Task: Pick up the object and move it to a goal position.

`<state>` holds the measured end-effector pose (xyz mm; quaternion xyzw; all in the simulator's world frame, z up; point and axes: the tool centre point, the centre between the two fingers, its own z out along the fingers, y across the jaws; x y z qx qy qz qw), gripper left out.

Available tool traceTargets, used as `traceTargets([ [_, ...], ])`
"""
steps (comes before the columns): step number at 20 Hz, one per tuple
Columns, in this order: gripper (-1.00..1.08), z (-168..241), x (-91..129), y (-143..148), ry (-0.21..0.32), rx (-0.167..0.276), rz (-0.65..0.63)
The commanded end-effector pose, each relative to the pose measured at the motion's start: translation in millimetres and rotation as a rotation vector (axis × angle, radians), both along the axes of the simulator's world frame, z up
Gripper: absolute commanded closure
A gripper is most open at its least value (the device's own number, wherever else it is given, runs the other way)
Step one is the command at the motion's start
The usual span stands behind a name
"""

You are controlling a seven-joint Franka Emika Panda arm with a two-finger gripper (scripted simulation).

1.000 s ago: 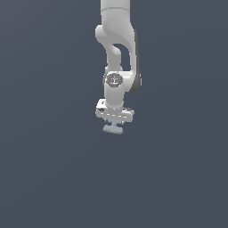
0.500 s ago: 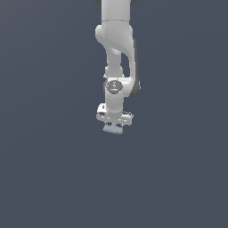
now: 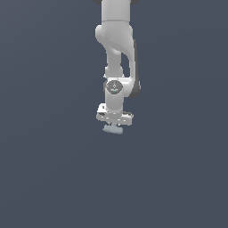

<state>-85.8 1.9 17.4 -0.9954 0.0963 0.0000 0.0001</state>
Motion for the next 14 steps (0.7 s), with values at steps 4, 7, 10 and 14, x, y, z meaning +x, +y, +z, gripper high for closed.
traceTargets([
  [4, 1.08, 2.1, 0.0, 0.7, 0.0, 0.0, 0.0],
  [7, 1.08, 8.7, 0.0, 3.6, 0.0, 0.0, 0.0],
  [10, 1.08, 20.0, 0.0, 8.4, 0.0, 0.0, 0.0],
  [14, 1.08, 42.4, -0.1, 18.0, 0.0, 0.0, 0.0],
])
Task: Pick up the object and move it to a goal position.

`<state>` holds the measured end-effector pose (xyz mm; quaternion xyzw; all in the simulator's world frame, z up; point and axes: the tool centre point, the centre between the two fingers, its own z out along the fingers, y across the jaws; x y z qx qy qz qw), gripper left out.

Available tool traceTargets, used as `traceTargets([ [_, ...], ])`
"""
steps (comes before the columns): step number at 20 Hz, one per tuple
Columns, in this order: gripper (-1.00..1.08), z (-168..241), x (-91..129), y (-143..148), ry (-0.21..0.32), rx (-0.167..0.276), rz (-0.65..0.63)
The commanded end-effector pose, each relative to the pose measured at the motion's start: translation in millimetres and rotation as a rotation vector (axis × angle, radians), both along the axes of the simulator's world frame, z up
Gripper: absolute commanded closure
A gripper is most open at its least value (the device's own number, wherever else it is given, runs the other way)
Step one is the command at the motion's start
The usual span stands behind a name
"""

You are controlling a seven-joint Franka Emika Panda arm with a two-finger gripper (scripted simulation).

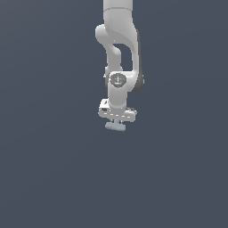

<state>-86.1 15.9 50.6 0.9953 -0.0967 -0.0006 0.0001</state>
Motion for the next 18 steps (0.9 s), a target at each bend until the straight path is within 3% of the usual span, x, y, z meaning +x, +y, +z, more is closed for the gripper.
traceTargets([
  [1, 1.08, 16.1, 0.2, 6.9, -0.001, 0.0, 0.0],
  [18, 1.08, 182.5, 1.3, 76.4, -0.002, -0.002, 0.0],
])
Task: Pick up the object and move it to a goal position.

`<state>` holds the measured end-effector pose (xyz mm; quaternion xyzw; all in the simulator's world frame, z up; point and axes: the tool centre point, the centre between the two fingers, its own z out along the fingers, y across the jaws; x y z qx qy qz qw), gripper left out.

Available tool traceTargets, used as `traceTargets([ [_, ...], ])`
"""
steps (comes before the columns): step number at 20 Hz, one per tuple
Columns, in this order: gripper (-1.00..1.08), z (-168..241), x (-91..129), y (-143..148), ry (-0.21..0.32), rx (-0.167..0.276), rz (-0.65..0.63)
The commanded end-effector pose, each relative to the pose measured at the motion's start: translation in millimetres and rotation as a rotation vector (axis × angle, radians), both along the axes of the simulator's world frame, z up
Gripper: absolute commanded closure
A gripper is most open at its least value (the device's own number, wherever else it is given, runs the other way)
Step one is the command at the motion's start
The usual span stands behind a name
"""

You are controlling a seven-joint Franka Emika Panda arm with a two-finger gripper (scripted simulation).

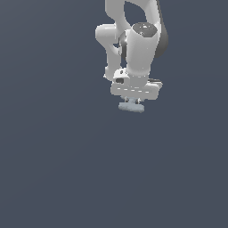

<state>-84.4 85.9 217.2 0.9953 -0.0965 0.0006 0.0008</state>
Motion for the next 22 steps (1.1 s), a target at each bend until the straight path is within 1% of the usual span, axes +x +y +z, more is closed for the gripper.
traceTargets([
  [1, 1.08, 26.0, -0.3, 10.6, 0.001, -0.001, 0.0],
  [15, 1.08, 166.4, 4.1, 70.4, 0.001, 0.0, 0.0],
  [22, 1.08, 224.0, 8.0, 95.4, 0.001, 0.001, 0.0],
])
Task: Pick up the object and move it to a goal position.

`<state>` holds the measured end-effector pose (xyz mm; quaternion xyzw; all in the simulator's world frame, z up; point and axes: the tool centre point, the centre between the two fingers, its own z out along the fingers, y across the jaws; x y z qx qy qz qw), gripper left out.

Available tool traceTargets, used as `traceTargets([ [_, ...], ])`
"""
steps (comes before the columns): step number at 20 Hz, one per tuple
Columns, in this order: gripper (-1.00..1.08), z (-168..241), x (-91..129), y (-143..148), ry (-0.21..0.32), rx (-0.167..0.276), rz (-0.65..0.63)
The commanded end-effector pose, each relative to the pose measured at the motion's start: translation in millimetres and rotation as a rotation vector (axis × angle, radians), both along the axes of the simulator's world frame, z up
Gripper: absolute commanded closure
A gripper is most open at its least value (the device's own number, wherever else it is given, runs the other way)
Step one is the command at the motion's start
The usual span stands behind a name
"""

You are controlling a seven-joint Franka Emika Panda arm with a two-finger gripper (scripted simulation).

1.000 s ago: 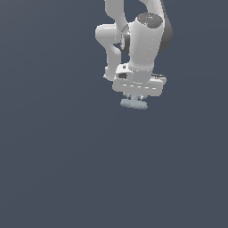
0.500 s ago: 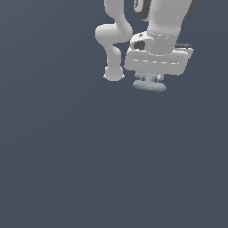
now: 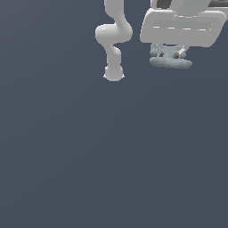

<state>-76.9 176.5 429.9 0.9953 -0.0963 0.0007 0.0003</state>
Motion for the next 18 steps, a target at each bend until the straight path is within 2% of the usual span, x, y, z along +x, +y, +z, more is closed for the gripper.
traceTargets([
  [1, 1.08, 17.7, 1.1, 7.4, 0.001, 0.0, -0.001],
  [9, 1.08, 52.1, 4.9, 22.6, 0.001, 0.001, -0.001],
  [18, 1.08, 63.6, 7.1, 27.9, 0.001, 0.001, -0.001],
])
